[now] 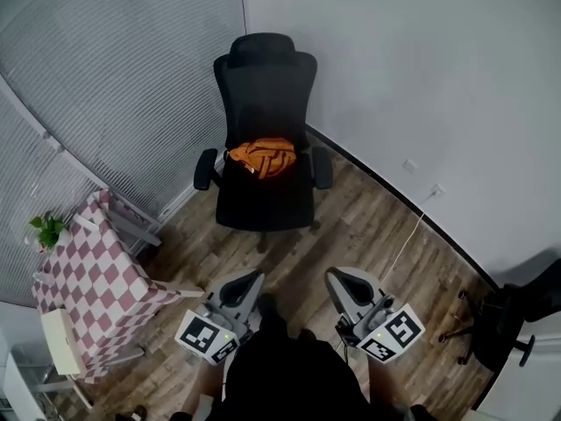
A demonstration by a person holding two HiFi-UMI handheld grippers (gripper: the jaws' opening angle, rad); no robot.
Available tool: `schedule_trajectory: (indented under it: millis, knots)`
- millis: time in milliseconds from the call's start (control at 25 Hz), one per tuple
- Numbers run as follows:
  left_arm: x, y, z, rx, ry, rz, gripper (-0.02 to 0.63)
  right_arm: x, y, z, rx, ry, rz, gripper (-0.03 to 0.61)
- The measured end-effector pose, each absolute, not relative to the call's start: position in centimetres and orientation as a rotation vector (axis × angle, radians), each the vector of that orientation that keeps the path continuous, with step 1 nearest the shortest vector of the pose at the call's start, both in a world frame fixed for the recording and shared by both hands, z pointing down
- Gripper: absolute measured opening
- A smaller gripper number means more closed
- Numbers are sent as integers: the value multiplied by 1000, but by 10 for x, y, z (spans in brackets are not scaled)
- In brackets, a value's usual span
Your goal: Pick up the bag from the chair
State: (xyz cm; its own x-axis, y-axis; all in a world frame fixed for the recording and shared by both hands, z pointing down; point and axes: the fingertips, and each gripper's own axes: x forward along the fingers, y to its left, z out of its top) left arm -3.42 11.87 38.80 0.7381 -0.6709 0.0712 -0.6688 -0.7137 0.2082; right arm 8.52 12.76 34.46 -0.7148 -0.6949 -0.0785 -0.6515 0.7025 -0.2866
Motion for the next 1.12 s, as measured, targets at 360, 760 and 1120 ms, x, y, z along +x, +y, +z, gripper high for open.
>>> schedule_trajectory:
  millis: [360,760,1120]
  knots:
    - [-70,47,389,2756,-999,-15,32,36,59,366,-1211,2799,-353,20]
    - [-91,10,399,2748,-990,-59,32,5,24,384,-1295,2891,-310,19]
    - [-113,-30,412,2695,-1054,-20,32,20,-41,365,-1135,2641,-412,18]
